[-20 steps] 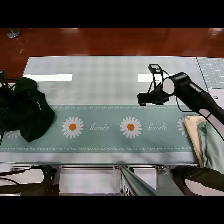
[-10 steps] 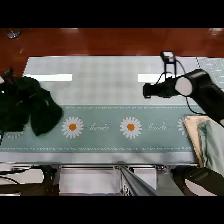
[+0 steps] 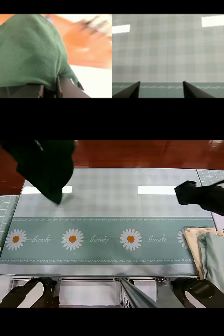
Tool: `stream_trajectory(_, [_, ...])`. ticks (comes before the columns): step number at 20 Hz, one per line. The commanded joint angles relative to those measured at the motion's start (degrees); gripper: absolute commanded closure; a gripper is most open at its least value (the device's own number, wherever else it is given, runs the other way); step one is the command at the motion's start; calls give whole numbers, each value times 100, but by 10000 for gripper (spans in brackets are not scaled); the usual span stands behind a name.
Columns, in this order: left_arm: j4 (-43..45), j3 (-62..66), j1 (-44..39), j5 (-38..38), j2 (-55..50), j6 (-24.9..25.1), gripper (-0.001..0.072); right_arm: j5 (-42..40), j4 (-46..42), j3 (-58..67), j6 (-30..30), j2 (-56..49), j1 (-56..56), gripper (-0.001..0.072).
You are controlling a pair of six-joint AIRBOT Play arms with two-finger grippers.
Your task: Fold the shirts.
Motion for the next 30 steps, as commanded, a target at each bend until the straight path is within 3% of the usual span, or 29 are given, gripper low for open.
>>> stream_trajectory(1, [-726, 140, -861, 79, 688, 203, 676, 481, -15, 2, 37, 750, 7, 93])
stream_trajectory(3, [-726, -70, -1888, 256, 787, 601, 675, 651, -33, 0, 26, 938, 7, 92])
stream_trajectory(6, [-721, -1084, -3775, 1386, 846, 870, 676, 807, -35, 0, -90, 986, 7, 93])
stream_trajectory(8, [-721, -1893, -4468, 2041, 822, 911, 675, 802, -35, -50, -109, 988, 7, 92])
stream_trajectory(12, [-566, -3486, -4358, 2037, 782, 909, 674, 592, 59, -651, -4, 966, 7, 92])
stream_trajectory(15, [273, -4336, -3427, 1843, 632, 837, 674, -459, 1067, -1567, 55, 612, 7, 93])
stream_trajectory(16, [376, -4481, -2992, 1622, 525, 673, 649, -879, 1486, -1829, -50, 354, 7, 92])
stream_trajectory(17, [382, -4516, -2581, 1320, 404, 485, 417, -1228, 1757, -1976, -168, 59, 7, 93])
stream_trajectory(18, [378, -4468, -2181, 981, 289, 367, 61, -1462, 1899, -1987, -258, -297, -15, 92])
stream_trajectory(19, [404, -4304, -1731, 511, 175, 308, 7, -1558, 1971, -1888, -352, -599, -140, 91])
stream_trajectory(21, [540, -3751, -752, -555, 72, 201, 9, -1016, 2184, -1344, -1058, -1012, -894, 89])
stream_trajectory(22, [984, -3436, -229, -1064, 90, -184, 11, -581, 2131, -1054, -1473, -1040, -1447, 89])
stream_trajectory(24, [1882, -3237, 540, -1744, 256, -861, 11, 133, 1648, -887, -1784, -815, -2592, 91])
stream_trajectory(25, [1777, -3427, 667, -2000, 378, -883, 11, 348, 1482, -1058, -1779, -614, -3106, 91])
stream_trajectory(28, [350, -4730, -221, -1954, 654, -125, 11, 17, 2347, -2448, -1840, 61, -3794, 92])
stream_trajectory(30, [-144, -5377, -1506, -1045, 566, 57, 11, -258, 3563, -3451, -2382, 323, -3679, 92])
